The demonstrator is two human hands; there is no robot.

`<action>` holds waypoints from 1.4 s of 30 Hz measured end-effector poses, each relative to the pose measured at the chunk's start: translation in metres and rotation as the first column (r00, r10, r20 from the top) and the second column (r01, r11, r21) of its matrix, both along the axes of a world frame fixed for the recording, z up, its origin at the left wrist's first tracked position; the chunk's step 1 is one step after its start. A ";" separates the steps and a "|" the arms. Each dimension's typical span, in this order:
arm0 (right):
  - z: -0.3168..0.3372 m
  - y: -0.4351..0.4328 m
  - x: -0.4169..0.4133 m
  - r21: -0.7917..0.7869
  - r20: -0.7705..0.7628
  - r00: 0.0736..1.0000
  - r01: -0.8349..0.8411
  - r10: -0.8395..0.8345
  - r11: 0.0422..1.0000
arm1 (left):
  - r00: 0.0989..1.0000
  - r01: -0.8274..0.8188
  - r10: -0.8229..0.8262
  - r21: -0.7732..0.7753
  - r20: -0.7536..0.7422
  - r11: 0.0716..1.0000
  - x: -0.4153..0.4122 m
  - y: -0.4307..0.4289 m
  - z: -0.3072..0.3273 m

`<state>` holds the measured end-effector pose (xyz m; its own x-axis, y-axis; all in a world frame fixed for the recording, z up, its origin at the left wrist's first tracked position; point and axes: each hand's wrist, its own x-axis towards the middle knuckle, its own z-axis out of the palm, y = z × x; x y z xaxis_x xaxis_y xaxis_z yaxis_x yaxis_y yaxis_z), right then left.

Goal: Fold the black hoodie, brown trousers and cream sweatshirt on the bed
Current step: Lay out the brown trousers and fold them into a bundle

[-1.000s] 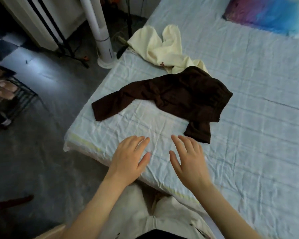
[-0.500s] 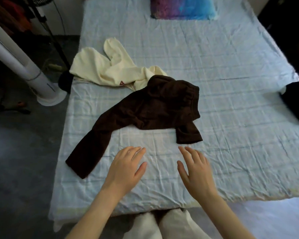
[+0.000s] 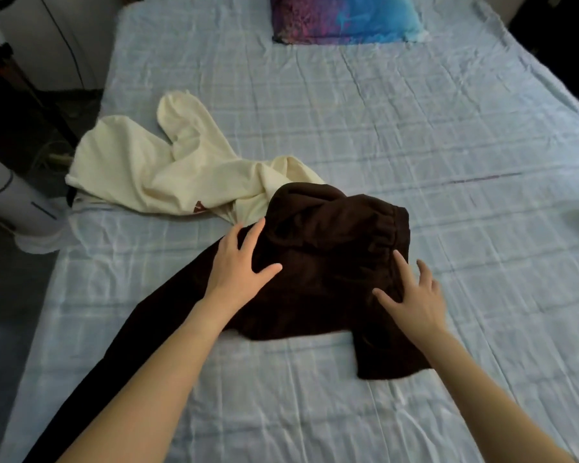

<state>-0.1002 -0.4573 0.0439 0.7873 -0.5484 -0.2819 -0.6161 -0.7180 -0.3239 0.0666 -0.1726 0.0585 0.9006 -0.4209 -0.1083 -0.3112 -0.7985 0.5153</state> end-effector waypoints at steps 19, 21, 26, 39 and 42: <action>0.002 0.018 -0.029 0.598 0.331 0.852 0.144 -0.407 0.788 | 0.986 -0.048 -0.009 -0.334 -0.166 0.941 -0.016 -0.017 0.005; 0.047 0.022 -0.056 0.616 0.350 0.838 0.131 -0.418 0.777 | 0.984 -0.077 0.015 -0.354 -0.177 0.932 -0.037 -0.004 0.049; 0.164 0.046 -0.133 0.676 0.416 0.785 0.071 -0.459 0.733 | 0.981 -0.119 0.028 -0.480 -0.192 0.869 -0.108 0.027 0.167; 0.285 0.202 -0.361 0.684 0.512 0.542 0.212 -0.666 0.698 | 0.972 0.015 -0.169 -0.672 -0.165 0.740 -0.307 0.114 0.264; 0.286 0.213 -0.409 0.699 0.493 0.474 0.284 -0.730 0.656 | 0.943 0.083 -0.274 -0.665 -0.188 0.742 -0.338 0.101 0.262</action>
